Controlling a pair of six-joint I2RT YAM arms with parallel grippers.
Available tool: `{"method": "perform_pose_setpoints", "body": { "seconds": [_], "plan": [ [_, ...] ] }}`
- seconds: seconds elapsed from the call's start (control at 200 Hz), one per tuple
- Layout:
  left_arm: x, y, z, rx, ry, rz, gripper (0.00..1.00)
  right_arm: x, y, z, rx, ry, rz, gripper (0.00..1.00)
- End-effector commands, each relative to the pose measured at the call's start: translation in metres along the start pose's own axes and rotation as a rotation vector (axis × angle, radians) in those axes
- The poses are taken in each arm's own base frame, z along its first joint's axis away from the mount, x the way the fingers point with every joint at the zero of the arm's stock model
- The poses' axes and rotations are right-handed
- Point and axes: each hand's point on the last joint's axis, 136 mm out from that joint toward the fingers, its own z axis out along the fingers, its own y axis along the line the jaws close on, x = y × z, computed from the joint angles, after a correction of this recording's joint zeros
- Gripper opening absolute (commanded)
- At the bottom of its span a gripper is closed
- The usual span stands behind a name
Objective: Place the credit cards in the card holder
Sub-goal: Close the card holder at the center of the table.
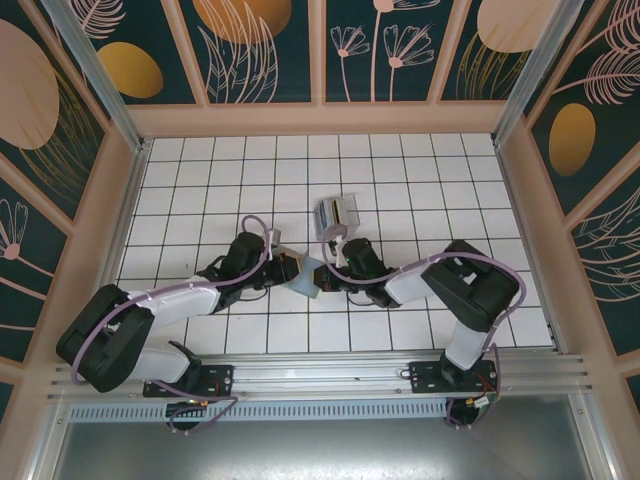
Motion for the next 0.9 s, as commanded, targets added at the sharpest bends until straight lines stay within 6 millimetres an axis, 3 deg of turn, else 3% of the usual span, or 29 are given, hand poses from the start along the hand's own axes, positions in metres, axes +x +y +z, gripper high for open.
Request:
{"method": "perform_pose_setpoints", "body": {
  "seconds": [0.0, 0.08, 0.17, 0.245, 0.315, 0.365, 0.44, 0.601, 0.696, 0.896],
  "plan": [
    [0.012, -0.005, -0.002, 0.048, 0.035, 0.001, 0.21, -0.014, 0.010, 0.001, -0.029, -0.052, 0.012, 0.00],
    [0.015, -0.011, -0.005, 0.081, 0.049, 0.017, 0.33, -0.014, 0.002, -0.003, 0.006, -0.051, 0.006, 0.00],
    [0.012, -0.006, -0.009, 0.030, 0.038, 0.043, 0.35, -0.012, -0.008, -0.009, 0.048, -0.051, 0.009, 0.00],
    [-0.004, 0.022, -0.020, -0.144, -0.061, 0.037, 0.38, -0.011, -0.016, -0.017, 0.079, -0.061, 0.007, 0.00],
    [-0.019, 0.048, -0.037, -0.301, -0.158, 0.043, 0.61, -0.009, -0.023, -0.023, 0.122, -0.064, -0.005, 0.00],
    [-0.024, 0.062, -0.046, -0.376, -0.200, 0.051, 0.68, -0.006, -0.027, -0.027, 0.143, -0.057, -0.014, 0.00],
    [-0.025, 0.083, -0.052, -0.454, -0.212, 0.042, 0.68, -0.003, -0.028, -0.031, 0.143, -0.051, -0.025, 0.00],
    [-0.013, 0.105, -0.037, -0.463, -0.145, 0.003, 0.67, 0.000, -0.016, -0.026, 0.074, -0.020, -0.036, 0.00],
    [-0.018, 0.123, -0.040, -0.551, -0.161, 0.014, 0.67, -0.003, -0.013, -0.022, 0.061, -0.017, -0.036, 0.00],
    [-0.017, 0.105, -0.016, -0.388, -0.087, 0.029, 0.65, -0.007, -0.009, -0.015, 0.058, 0.000, -0.055, 0.00]
  ]
}}
